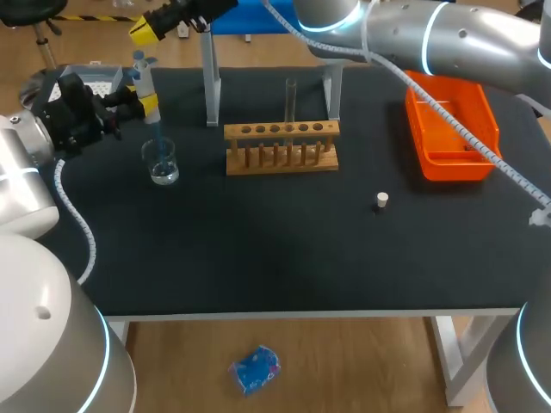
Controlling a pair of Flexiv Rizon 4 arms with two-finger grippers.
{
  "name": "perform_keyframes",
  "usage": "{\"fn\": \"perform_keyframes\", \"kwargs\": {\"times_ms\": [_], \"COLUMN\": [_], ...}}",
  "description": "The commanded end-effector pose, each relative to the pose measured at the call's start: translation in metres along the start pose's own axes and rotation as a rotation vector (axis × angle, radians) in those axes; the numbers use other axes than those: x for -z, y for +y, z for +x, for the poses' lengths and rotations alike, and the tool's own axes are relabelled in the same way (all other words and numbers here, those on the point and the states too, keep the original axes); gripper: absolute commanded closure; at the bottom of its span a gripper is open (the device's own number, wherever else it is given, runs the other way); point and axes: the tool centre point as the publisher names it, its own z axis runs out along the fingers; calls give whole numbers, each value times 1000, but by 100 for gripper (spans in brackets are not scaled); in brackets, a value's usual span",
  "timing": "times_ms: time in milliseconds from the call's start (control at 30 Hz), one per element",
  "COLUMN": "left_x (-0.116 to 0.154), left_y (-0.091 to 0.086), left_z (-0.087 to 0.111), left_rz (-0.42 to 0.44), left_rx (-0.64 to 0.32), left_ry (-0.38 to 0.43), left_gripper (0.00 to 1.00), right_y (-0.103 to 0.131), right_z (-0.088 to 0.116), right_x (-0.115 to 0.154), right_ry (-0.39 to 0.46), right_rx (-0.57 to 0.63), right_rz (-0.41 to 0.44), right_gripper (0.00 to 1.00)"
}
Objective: Invert the test tube, pick up the pipette, mount the tip to pipette, aspirate from beaker and dispense into the tube, eject the tip, return the pipette, and cap with the stopper.
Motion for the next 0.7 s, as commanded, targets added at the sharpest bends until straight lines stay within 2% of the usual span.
{"fn": "perform_keyframes", "kwargs": {"times_ms": [33,467,700], "left_x": [0,0,0], "left_y": [-1,-1,-1], "left_z": [0,0,0], "left_rz": [-1,-1,-1], "left_rx": [1,1,1], "left_ry": [-1,-1,-1], "left_gripper": [100,100,100], "right_y": [3,-9,-30], "right_z": [19,73,97], "right_x": [16,61,97], "right_ry": [-36,-129,-165], "right_rx": [-8,-53,-76], "right_rz": [20,42,73], "right_gripper": [0,0,0]}}
